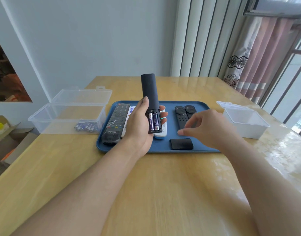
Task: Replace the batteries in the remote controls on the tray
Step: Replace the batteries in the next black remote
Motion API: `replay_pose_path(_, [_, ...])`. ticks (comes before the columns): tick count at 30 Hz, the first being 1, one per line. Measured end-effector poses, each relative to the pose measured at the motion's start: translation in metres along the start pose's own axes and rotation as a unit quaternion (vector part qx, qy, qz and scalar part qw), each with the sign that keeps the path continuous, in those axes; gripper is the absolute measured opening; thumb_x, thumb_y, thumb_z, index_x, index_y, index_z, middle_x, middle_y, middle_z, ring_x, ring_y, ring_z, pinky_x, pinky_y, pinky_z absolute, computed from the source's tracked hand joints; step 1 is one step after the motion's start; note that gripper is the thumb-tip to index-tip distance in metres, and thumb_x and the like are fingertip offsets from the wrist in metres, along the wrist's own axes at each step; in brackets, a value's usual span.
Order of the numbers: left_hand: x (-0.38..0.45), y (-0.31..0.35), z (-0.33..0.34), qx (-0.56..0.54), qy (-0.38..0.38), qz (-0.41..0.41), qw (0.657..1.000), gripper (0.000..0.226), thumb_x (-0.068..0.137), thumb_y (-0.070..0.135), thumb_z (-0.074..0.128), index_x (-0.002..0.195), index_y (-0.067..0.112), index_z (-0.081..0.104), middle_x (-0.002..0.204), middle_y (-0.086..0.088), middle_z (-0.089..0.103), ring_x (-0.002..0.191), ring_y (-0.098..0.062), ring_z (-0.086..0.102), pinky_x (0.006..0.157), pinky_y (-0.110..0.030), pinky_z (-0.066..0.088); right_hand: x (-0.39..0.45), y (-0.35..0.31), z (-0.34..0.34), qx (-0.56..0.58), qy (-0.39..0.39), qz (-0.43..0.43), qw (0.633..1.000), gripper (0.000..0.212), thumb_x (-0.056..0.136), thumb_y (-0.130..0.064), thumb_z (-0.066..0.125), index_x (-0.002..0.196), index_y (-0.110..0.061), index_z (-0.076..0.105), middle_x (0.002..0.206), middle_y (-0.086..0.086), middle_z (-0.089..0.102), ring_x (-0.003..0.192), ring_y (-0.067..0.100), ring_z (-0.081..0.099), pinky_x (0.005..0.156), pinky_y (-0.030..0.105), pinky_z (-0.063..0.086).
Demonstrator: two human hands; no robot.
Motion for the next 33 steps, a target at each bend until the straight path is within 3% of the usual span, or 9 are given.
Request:
replay_pose_path(2, [0.000, -0.004, 0.002, -0.012, -0.004, -0.013, 1.000, 0.042, 0.109, 0.035, 0.042, 0.129, 0.001, 0.056, 0.085, -0.008, 0.070, 0.074, -0.020, 0.072, 0.071, -0.030, 0.061, -0.005, -0.019, -0.006, 0.095, 0.052, -0.073, 0.991, 0.020, 0.072, -0.051, 0.083, 0.071, -0.035, 0.072, 0.057, -0.014, 0.059, 0.055, 0.005, 0.052, 0.054, 0.030, 0.041])
replay_pose_path(4, [-0.001, -0.008, 0.003, -0.010, -0.008, -0.031, 0.999, 0.048, 0.109, 0.037, 0.042, 0.136, 0.000, 0.053, 0.092, -0.010, 0.071, 0.076, -0.022, 0.072, 0.066, -0.031, 0.059, -0.017, -0.046, -0.006, 0.153, 0.073, -0.167, 0.971, 0.009, 0.078, -0.044, 0.082, 0.083, -0.039, 0.077, 0.061, -0.016, 0.059, 0.055, 0.007, 0.051, 0.058, 0.032, 0.045])
replay_pose_path(7, [-0.005, -0.014, 0.006, -0.013, -0.022, -0.064, 0.998, 0.052, 0.107, 0.043, 0.043, 0.140, 0.004, 0.053, 0.101, -0.010, 0.072, 0.076, -0.023, 0.072, 0.056, -0.026, 0.055, -0.031, -0.071, 0.009, 0.133, 0.046, -0.251, 0.958, 0.024, 0.080, -0.037, 0.082, 0.104, -0.039, 0.077, 0.081, -0.028, 0.058, 0.070, 0.005, 0.061, 0.070, 0.035, 0.052])
replay_pose_path(10, [-0.007, -0.016, 0.006, -0.021, -0.025, -0.074, 0.997, 0.053, 0.107, 0.044, 0.044, 0.141, 0.006, 0.054, 0.110, -0.013, 0.069, 0.079, -0.023, 0.072, 0.057, -0.028, 0.057, -0.030, -0.072, 0.017, 0.086, 0.036, -0.262, 0.961, 0.037, 0.080, -0.040, 0.081, 0.116, -0.042, 0.072, 0.092, -0.035, 0.051, 0.077, 0.007, 0.062, 0.074, 0.039, 0.053])
replay_pose_path(15, [-0.006, -0.021, 0.005, -0.025, -0.025, -0.090, 0.995, 0.054, 0.106, 0.044, 0.046, 0.140, 0.003, 0.054, 0.113, -0.016, 0.069, 0.091, -0.028, 0.068, 0.060, -0.029, 0.058, -0.030, -0.070, 0.013, 0.083, 0.054, -0.271, 0.957, 0.041, 0.077, -0.040, 0.084, 0.116, -0.038, 0.073, 0.092, -0.033, 0.050, 0.076, 0.006, 0.060, 0.072, 0.034, 0.053])
replay_pose_path(20, [-0.003, -0.023, 0.004, -0.015, -0.033, -0.091, 0.995, 0.053, 0.105, 0.044, 0.047, 0.142, 0.006, 0.053, 0.113, -0.016, 0.069, 0.092, -0.030, 0.069, 0.058, -0.030, 0.057, -0.031, -0.072, 0.012, 0.062, 0.057, -0.270, 0.959, 0.040, 0.077, -0.041, 0.083, 0.115, -0.039, 0.072, 0.091, -0.031, 0.051, 0.081, -0.004, 0.059, 0.070, 0.021, 0.047])
replay_pose_path(25, [0.000, -0.025, 0.001, 0.042, -0.038, -0.067, 0.996, 0.048, 0.103, 0.044, 0.052, 0.121, 0.000, 0.061, 0.101, -0.016, 0.058, 0.086, -0.029, 0.060, 0.051, -0.027, 0.049, -0.031, -0.074, 0.013, 0.060, 0.040, -0.270, 0.960, 0.039, 0.076, -0.036, 0.084, 0.111, -0.034, 0.066, 0.089, -0.023, 0.056, 0.083, -0.002, 0.059, 0.077, 0.032, 0.053])
replay_pose_path(33, [-0.003, -0.024, 0.004, 0.053, -0.043, -0.056, 0.996, 0.048, 0.103, 0.040, 0.056, 0.132, 0.002, 0.059, 0.101, -0.014, 0.060, 0.089, -0.031, 0.060, 0.056, -0.030, 0.049, -0.025, -0.067, 0.016, 0.101, 0.026, -0.241, 0.965, 0.042, 0.068, -0.031, 0.091, 0.103, -0.027, 0.067, 0.088, -0.017, 0.064, 0.083, 0.002, 0.061, 0.072, 0.008, 0.043])
Point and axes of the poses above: each hand's wrist, its own x-axis towards the middle knuckle, its own z-axis out of the palm, y = z × x, the point moved 8 cm from there along x, towards the middle knuckle
